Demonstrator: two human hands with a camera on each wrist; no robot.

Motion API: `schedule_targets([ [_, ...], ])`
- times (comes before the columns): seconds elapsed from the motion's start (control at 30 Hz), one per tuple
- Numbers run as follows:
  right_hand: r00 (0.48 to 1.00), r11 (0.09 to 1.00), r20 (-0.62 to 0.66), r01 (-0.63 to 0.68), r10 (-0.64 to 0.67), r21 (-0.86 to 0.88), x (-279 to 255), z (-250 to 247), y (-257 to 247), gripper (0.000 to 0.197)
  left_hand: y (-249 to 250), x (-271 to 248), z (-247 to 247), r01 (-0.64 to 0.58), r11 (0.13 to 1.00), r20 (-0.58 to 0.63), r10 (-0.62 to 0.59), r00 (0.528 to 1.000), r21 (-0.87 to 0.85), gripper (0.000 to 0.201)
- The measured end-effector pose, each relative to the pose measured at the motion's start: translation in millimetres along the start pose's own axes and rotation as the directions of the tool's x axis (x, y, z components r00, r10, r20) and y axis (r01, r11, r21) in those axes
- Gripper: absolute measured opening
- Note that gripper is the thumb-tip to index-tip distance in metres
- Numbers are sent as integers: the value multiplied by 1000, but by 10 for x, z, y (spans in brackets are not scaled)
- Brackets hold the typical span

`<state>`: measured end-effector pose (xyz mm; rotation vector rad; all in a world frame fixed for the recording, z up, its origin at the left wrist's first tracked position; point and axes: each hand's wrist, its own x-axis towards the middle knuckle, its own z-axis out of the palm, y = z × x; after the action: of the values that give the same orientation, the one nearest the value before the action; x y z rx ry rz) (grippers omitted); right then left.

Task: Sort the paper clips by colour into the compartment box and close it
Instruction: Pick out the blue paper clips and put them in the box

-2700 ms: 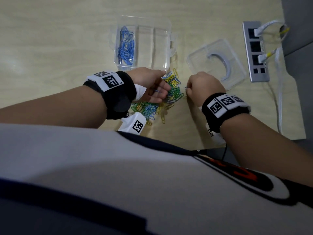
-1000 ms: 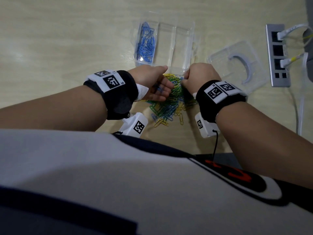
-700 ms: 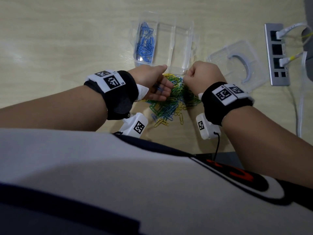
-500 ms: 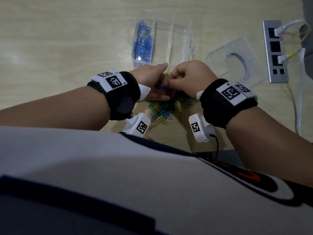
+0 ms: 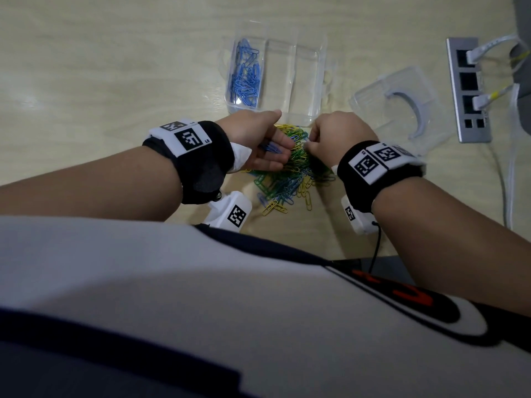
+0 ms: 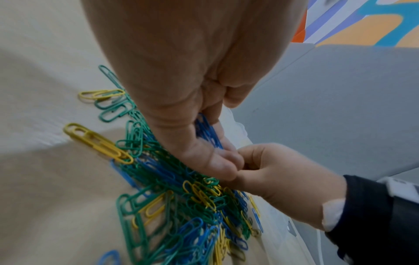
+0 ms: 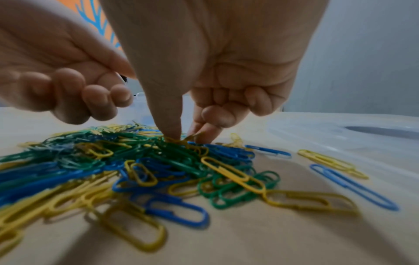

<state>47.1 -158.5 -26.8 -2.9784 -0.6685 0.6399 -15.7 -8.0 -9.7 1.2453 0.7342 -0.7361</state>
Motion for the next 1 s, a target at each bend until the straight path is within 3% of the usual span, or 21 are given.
schedule_targets([
  [0.2, 998, 999, 55, -15, 12, 50, 21, -9, -8, 11, -7, 20, -4, 9, 1000, -7, -9, 1000, 1, 57],
  [0.4, 994, 931, -96, -5, 43, 365, -76, -125, 69, 4, 2, 39, -13, 13, 1000, -19, -14, 1000, -22, 57],
  [0.53, 992, 848, -19, 116, -125, 517, -167, -206, -122, 7, -4, 62, 45, -14, 998, -68, 10, 998, -66, 52],
  [0.6, 988, 825, -54, 149, -143, 546, -170, -187, -179, 9, -16, 63, 62, -27, 995, -79, 20, 997, -98, 50],
  [0.7, 982, 878, -187, 92, -3, 470, -89, -151, -95, 15, -28, 40, 46, -21, 996, -50, 17, 999, -84, 56],
  [0.77, 984, 954, -172, 5, 49, 300, -27, -119, -7, 19, -19, 13, 27, -12, 997, -33, 9, 999, -82, 59],
  [0.87, 995, 995, -95, -18, 27, 98, 29, -55, 28, 22, -2, -17, -1, -11, 995, -18, 9, 1000, -100, 61],
  [1.0, 996, 1000, -86, 10, -9, 19, 59, 15, -2, 18, -1, -30, -25, -7, 994, -14, 6, 1000, -113, 61],
])
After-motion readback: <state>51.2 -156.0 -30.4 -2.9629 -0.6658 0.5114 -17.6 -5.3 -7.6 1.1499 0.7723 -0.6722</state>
